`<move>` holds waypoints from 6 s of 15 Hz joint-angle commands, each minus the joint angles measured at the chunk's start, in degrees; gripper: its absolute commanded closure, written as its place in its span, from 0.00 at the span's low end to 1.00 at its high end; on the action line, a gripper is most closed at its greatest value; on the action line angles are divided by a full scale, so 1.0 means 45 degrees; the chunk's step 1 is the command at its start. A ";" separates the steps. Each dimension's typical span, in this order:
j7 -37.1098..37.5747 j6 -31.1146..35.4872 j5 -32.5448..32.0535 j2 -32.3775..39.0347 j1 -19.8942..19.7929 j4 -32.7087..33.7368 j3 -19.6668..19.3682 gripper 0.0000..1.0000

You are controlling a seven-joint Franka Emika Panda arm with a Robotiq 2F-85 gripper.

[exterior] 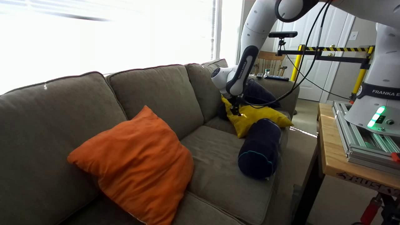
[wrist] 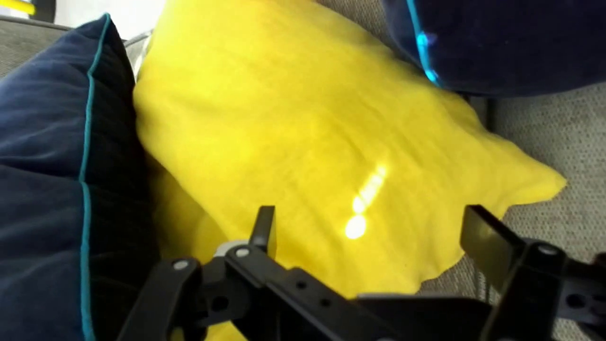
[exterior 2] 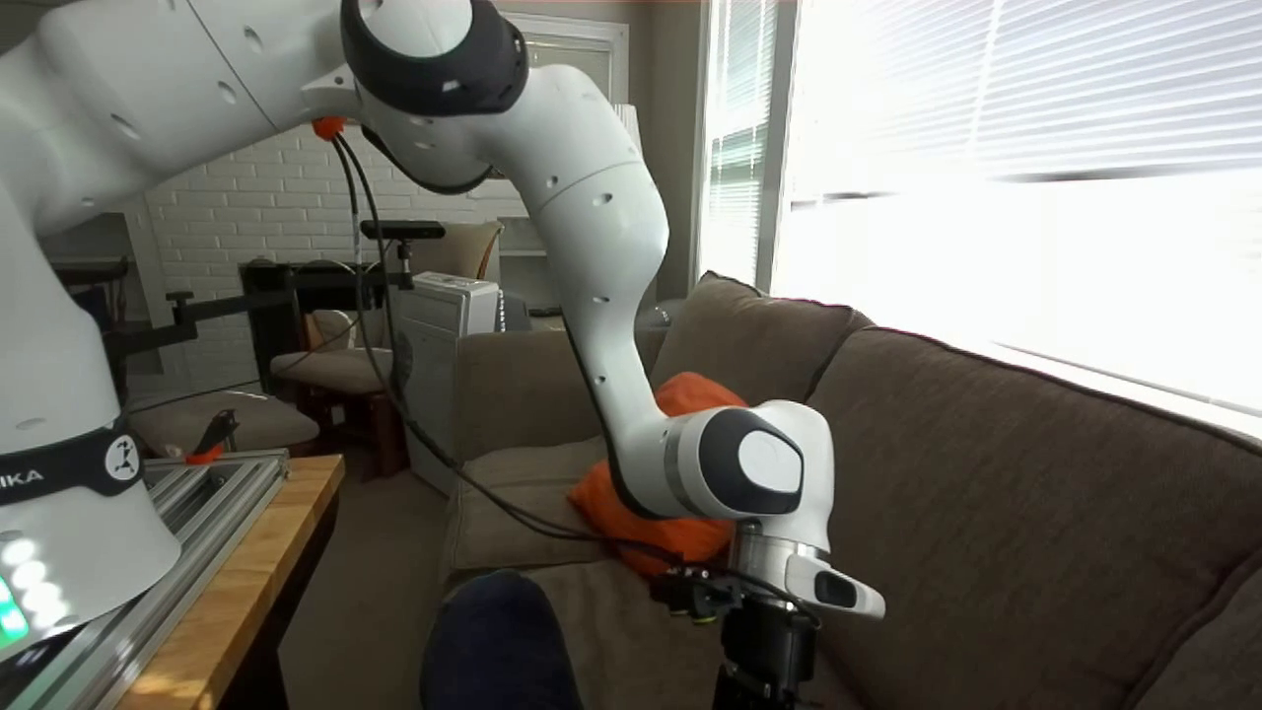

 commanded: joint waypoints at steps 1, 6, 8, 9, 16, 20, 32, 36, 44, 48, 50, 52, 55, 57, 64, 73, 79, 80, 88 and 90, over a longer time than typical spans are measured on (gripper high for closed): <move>0.0719 -0.0300 -0.0305 0.1203 0.0108 0.1156 -0.0213 0.00; 0.1173 -0.0085 -0.0496 0.2235 0.0345 0.1768 -0.0662 0.00; 0.1437 0.0182 -0.0567 0.2602 0.0383 0.1920 -0.0809 0.00; 0.1510 0.0301 -0.0551 0.2717 0.0373 0.1956 -0.0836 0.00; 0.1882 0.1279 -0.0309 0.3380 0.0448 0.2460 -0.0964 0.55; 0.1808 0.1396 -0.0070 0.3209 0.0266 0.2530 -0.0833 0.84; 0.1388 0.2909 0.1522 0.0636 -0.0513 0.1695 0.0206 0.99; 0.1335 0.3233 0.1393 -0.0570 -0.0279 0.1381 0.0183 0.99; 0.1144 0.3727 0.1096 -0.3147 0.0291 0.0828 0.0290 0.99; 0.1147 0.3916 0.0809 -0.4085 0.0774 0.0832 0.0244 0.99; 0.1223 0.3895 0.0624 -0.4422 0.1019 0.0951 0.0175 0.99; 0.1393 0.3846 0.0333 -0.4744 0.1352 0.1037 0.0012 0.99; 0.1511 0.3786 -0.0004 -0.5219 0.1701 0.1105 0.0002 0.99; 0.1568 0.3761 -0.0215 -0.5523 0.1971 0.1173 0.0066 0.99; 0.1503 0.3863 -0.0790 -0.6269 0.2595 0.1458 0.0531 0.99; 0.1608 0.3413 -0.0627 -0.5835 0.2390 0.1876 0.0871 0.50; 0.1578 0.3184 -0.0598 -0.5798 0.2302 0.2099 0.0893 0.07; 0.1578 0.3147 -0.0591 -0.5800 0.2283 0.2102 0.0901 0.01; -0.2535 0.3396 0.2751 -0.7579 -0.0594 -0.0313 0.4625 0.00; -0.3224 0.2653 0.3527 -0.8048 -0.1187 -0.0903 0.5043 0.00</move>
